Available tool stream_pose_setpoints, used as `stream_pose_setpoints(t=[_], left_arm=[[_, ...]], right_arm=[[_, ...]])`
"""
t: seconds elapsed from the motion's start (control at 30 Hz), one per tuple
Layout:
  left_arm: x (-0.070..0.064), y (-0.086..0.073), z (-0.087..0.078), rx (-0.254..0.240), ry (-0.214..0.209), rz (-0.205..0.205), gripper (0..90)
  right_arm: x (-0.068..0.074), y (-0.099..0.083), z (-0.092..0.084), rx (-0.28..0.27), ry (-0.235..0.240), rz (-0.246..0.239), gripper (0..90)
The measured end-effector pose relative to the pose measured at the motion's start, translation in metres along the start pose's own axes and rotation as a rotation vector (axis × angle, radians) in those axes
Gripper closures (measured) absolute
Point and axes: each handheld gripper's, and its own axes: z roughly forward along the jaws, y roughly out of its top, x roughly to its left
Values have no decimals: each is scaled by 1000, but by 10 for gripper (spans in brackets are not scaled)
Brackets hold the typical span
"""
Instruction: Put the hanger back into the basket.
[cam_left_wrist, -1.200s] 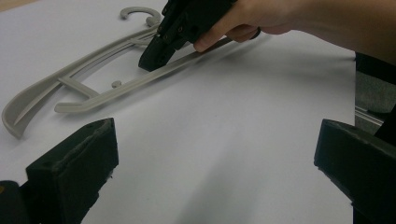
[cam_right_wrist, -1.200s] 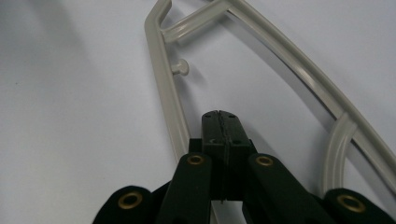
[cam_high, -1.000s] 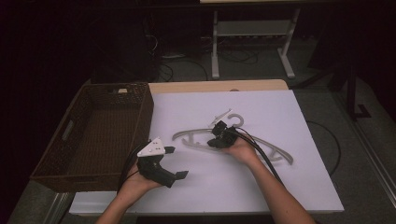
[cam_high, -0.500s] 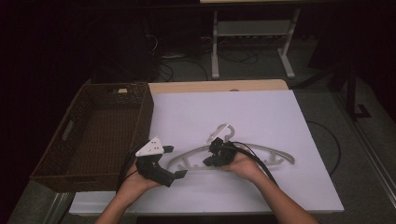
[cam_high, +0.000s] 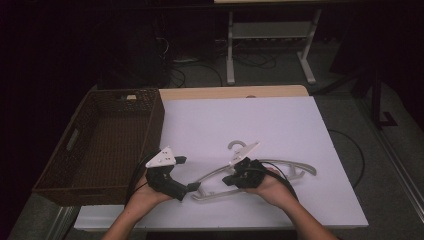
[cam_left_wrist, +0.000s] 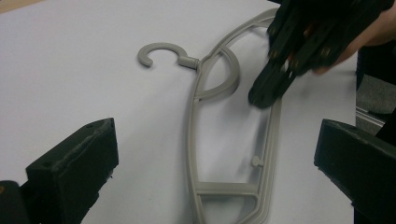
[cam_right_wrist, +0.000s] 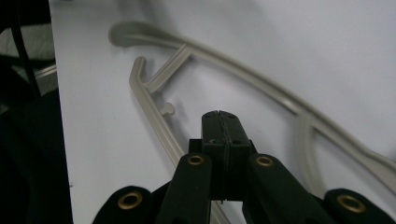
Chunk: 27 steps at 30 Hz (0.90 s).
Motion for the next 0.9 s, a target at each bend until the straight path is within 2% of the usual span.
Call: stream_pose_setpoints(t=[0.03, 0.07, 0.2, 0.23, 0.27, 0.33, 0.37, 0.43, 0.57, 0.63, 0.7, 0.73, 0.8, 0.9], left_arm=[[0, 0, 0, 0, 1, 0, 0], [0, 0, 0, -1, 0, -2, 0], [-1, 0, 0, -6, -5, -4, 0], [-1, 0, 0, -6, -5, -4, 0], [-1, 0, 1, -3, -7, -7, 0], [-1, 0, 2, 3, -9, -7, 0], [-1, 0, 3, 4, -11, -6, 0], [-1, -1, 3, 3, -10, -13, 0], [-1, -1, 4, 2, -9, -16, 0], [-1, -1, 4, 0, -10, -14, 0], [-1, -1, 4, 5, -12, -10, 0], [-1, -1, 4, 6, -12, -9, 0], [-1, -1, 4, 3, -12, -12, 0], [-1, -1, 3, -2, -12, -14, 0]], right_arm=[[1, -2, -7, -19, -9, 19, 894], [0, -11, -22, -62, -37, 40, 893], [-3, -28, -45, -100, -94, 70, 893], [-3, -28, -45, -100, -94, 70, 893], [-3, -40, -56, -114, -119, 88, 893], [-3, -44, -59, -119, -124, 95, 893], [-2, -55, -65, -123, -137, 111, 894], [-1, -62, -67, -118, -145, 126, 894], [-3, -70, -64, -110, -146, 126, 893], [-2, -69, -62, -103, -139, 139, 894], [-3, -66, -55, -95, -129, 112, 894], [-2, -64, -53, -90, -124, 126, 894], [-3, -61, -47, -76, -126, 105, 894], [-4, -61, -41, -41, -132, 107, 894]])
